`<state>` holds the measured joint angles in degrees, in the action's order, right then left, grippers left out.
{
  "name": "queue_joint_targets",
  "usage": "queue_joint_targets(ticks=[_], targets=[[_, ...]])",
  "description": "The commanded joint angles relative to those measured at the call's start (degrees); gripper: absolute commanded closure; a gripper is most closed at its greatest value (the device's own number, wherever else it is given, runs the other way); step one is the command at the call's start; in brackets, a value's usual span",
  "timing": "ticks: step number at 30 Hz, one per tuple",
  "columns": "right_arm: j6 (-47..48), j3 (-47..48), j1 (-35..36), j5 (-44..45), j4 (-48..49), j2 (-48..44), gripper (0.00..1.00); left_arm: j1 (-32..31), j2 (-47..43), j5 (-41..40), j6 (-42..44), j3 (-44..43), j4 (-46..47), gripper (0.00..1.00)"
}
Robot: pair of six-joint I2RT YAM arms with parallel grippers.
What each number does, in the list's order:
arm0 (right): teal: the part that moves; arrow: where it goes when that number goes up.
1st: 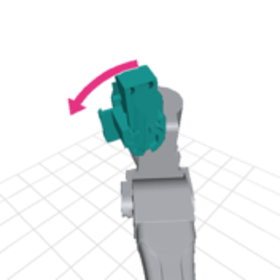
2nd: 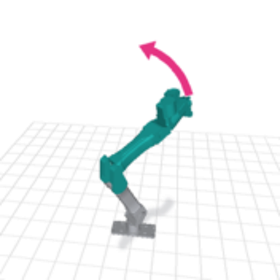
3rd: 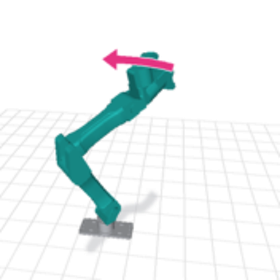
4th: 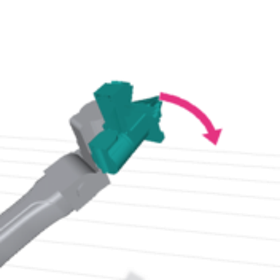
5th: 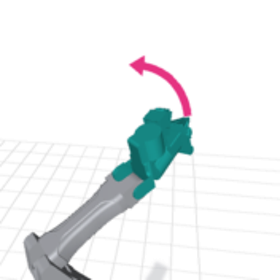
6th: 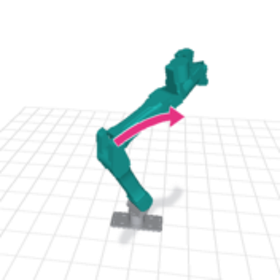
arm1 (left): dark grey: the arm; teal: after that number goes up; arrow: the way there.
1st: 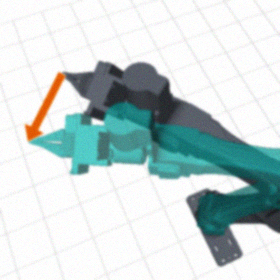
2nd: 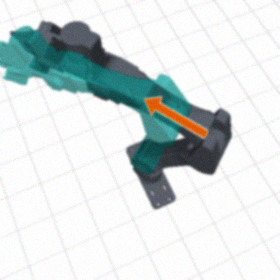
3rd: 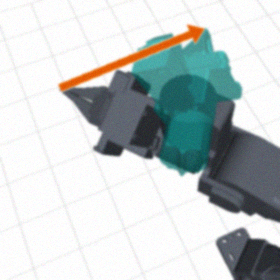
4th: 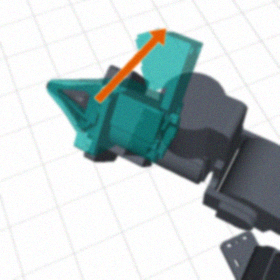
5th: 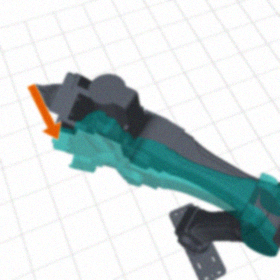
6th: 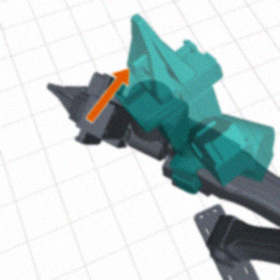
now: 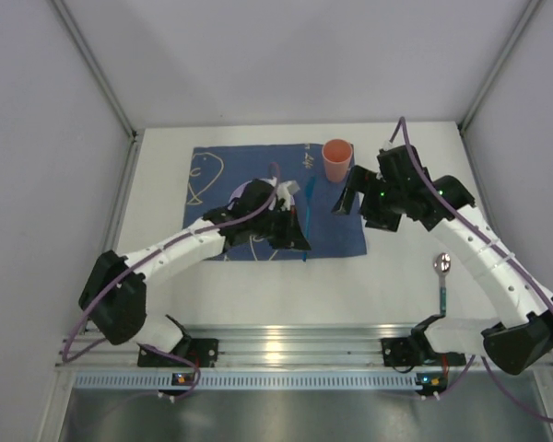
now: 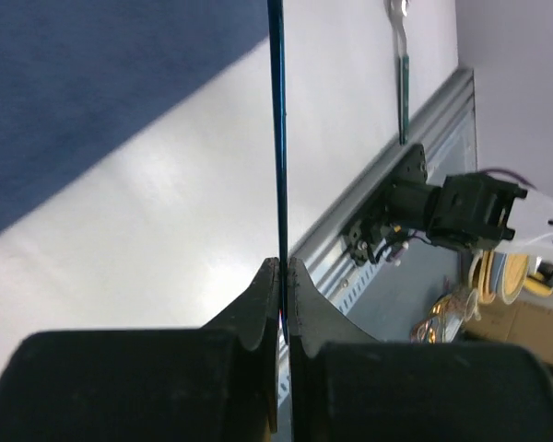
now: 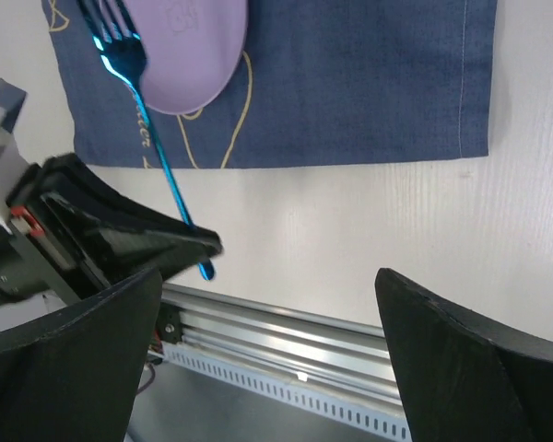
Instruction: Set the dinner table for one person
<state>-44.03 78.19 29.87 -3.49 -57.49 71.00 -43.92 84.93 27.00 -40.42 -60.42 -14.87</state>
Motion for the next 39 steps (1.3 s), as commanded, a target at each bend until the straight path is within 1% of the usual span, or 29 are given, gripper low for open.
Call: queue_joint_targets(ticks=[1, 2, 4, 5, 7, 8, 9, 10, 11, 14, 16, 17, 20, 21, 25, 26, 27, 29, 30, 31, 32, 33, 35, 37, 39], targets=[[2.81, 2.58, 0.1, 0.94, -0.42, -0.78, 0.0, 8.91, -6.77, 7.08, 3.16, 5.38, -1.22, 1.0], [2.81, 2.23, 0.1, 0.94, -0.51, -0.95, 0.0, 14.94, -7.4, 11.71, 3.33, 6.71, -0.34, 1.0], [3.07, 1.26, 0.1, 0.68, -0.69, -1.57, 0.0, 20.78, -8.11, 16.39, 3.07, 9.95, 3.61, 1.0], [2.99, 0.13, 0.1, 0.5, -0.6, -1.83, 0.0, 26.03, -7.85, 19.02, 2.98, 10.58, 4.58, 1.0], [2.99, -0.67, 0.02, -0.29, -0.69, -2.27, 0.0, 30.71, -6.19, 25.09, 3.86, 11.38, 6.51, 1.0], [2.99, -1.37, 0.02, -0.55, -0.6, -2.45, 0.0, 34.91, -5.31, 27.03, 3.77, 11.82, 7.83, 1.0], [3.07, -1.64, 0.02, -0.73, -0.69, -2.88, 0.0, 36.87, -4.08, 29.14, 2.99, 12.26, 9.23, 1.0], [3.16, -1.81, 0.02, -1.17, -0.69, -3.06, 0.0, 38.63, -0.76, 34.55, 2.81, 12.43, 11.77, 1.0], [3.25, -2.16, 0.02, -1.26, -0.69, -3.32, 0.0, 41.78, 0.93, 36.17, 4.03, 12.0, 11.45, 1.0], [3.86, -2.52, 0.02, -1.26, -1.56, -4.03, 0.0, 47.68, 6.21, 39.34, 6.14, 9.54, 8.81, 1.0], [4.39, -2.61, 0.1, -0.91, -2.18, -4.64, 0.0, 49.8, 8.84, 42.76, 6.76, 8.22, 8.9, 1.0], [4.57, -2.69, -0.07, -0.82, -2.71, -4.73, 0.0, 51.55, 9.81, 43.56, 8.15, 7.43, 7.16, 1.0], [4.66, -3.75, -0.07, -0.91, -3.06, -5.87, 0.01, 53.58, 14.64, 43.92, 8.87, 4.27, 4.77, 1.0], [4.74, -4.1, -0.07, -1.0, -3.24, -6.22, 0.01, 53.76, 15.96, 44.18, 7.57, 2.96, 5.11, 1.0], [4.74, -4.45, -0.07, -1.44, -3.59, -6.67, 0.01, 53.68, 23.25, 45.94, 6.76, -0.82, 1.26, 1.0], [4.92, -4.54, -0.07, -1.35, -3.68, -6.75, 0.01, 53.94, 24.4, 46.12, 7.63, -1.62, -0.92, 0.99], [5.09, -4.54, -0.07, -1.26, -3.68, -6.84, 0.01, 53.94, 25.37, 45.51, 9.03, -2.85, -3.73, 0.95], [5.18, -4.72, -0.16, -1.17, -3.68, -6.76, 0.01, 54.12, 27.39, 43.06, 10.62, -4.34, -9.09, 0.95], [5.27, -4.63, -0.16, -1.35, -3.68, -6.58, 0.01, 54.12, 28.27, 42.09, 14.54, -5.48, -12.43, 0.94], [5.36, -4.54, -0.25, -1.61, -3.68, -6.4, 0.01, 54.2, 29.06, 39.29, 16.06, -7.41, -18.46, 0.88], [5.45, -4.37, -0.25, -1.79, -3.85, -6.32, 0.01, 54.38, 29.16, 37.61, 18.08, -8.12, -20.53, 0.85], [5.53, -4.37, -0.25, -1.87, -3.85, -6.23, 0.01, 54.47, 28.98, 34.9, 18.71, -8.65, -22.03, 0.84], [5.62, -4.28, -0.25, -1.88, -3.77, -6.14, 0.01, 54.99, 28.19, 32.25, 20.02, -9.36, -25.81, 0.8], [5.71, -4.28, -0.25, -2.05, -3.77, -5.79, 0.01, 55.78, 27.93, 29.79, 20.03, -9.8, -27.39, 0.79], [5.8, -4.19, -0.16, -2.31, -3.77, -5.44, 0.01, 56.84, 28.28, 27.33, 21.0, -11.02, -31.52, 0.75]])
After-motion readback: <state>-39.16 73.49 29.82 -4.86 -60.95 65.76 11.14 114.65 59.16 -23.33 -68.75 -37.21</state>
